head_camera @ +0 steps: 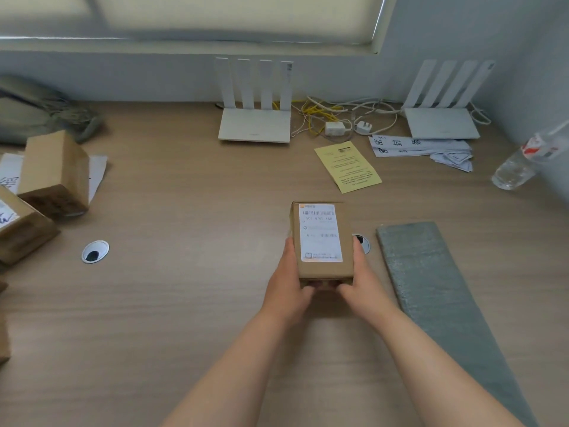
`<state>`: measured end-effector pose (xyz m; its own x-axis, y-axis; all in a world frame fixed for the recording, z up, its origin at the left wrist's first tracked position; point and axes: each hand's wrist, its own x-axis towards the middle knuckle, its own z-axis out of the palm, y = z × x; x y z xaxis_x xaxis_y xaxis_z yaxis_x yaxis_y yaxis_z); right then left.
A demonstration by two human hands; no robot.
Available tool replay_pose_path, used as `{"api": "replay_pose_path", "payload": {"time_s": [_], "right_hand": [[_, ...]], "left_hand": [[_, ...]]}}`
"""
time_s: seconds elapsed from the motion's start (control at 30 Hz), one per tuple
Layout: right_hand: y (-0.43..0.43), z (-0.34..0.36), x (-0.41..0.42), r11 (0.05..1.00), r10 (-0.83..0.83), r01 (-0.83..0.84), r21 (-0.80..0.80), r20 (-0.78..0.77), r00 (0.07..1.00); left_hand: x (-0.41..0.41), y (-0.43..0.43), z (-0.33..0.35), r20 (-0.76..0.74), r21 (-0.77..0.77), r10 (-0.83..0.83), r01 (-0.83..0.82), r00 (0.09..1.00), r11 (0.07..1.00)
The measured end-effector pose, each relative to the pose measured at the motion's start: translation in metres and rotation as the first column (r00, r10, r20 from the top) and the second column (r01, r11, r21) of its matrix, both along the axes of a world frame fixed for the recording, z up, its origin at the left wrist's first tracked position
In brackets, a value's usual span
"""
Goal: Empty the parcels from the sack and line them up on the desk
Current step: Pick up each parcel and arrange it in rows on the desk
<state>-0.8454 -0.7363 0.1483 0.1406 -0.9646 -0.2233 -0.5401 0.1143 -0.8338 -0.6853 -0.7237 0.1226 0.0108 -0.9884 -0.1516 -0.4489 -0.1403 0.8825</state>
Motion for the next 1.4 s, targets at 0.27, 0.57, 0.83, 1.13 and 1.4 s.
{"api": "replay_pose_path", "payload": {"time_s": [0.27, 0.57, 0.83, 1.13, 1.4], "right_hand": [[0.015, 0.016, -0.006, 0.996, -0.065, 0.065, 0.054, -0.007, 0.998], [0.084, 0.094, 0.027, 0.974, -0.209, 0.223, -0.037, 0.230, 0.951], [0.155, 0.144, 0.094, 0.988, -0.112, 0.143, -0.051, 0.391, 0.913], [0.251, 0.195, 0.195, 0.992, -0.015, 0.063, -0.113, 0.388, 0.922], [0.326, 0.203, 0.285, 0.992, 0.029, 0.024, -0.122, 0.418, 0.908]], "left_hand": [[0.023, 0.014, 0.016, 0.130, 0.159, -0.031, 0.010, 0.991, 0.987], [0.070, 0.091, 0.096, -0.095, 0.001, 0.032, -0.032, 0.995, 0.999], [0.135, 0.174, 0.156, -0.186, -0.066, 0.157, -0.171, 0.970, 0.983], [0.228, 0.279, 0.205, -0.158, -0.149, 0.202, -0.225, 0.967, 0.963], [0.318, 0.361, 0.221, -0.094, -0.172, 0.254, -0.267, 0.963, 0.948]]}}
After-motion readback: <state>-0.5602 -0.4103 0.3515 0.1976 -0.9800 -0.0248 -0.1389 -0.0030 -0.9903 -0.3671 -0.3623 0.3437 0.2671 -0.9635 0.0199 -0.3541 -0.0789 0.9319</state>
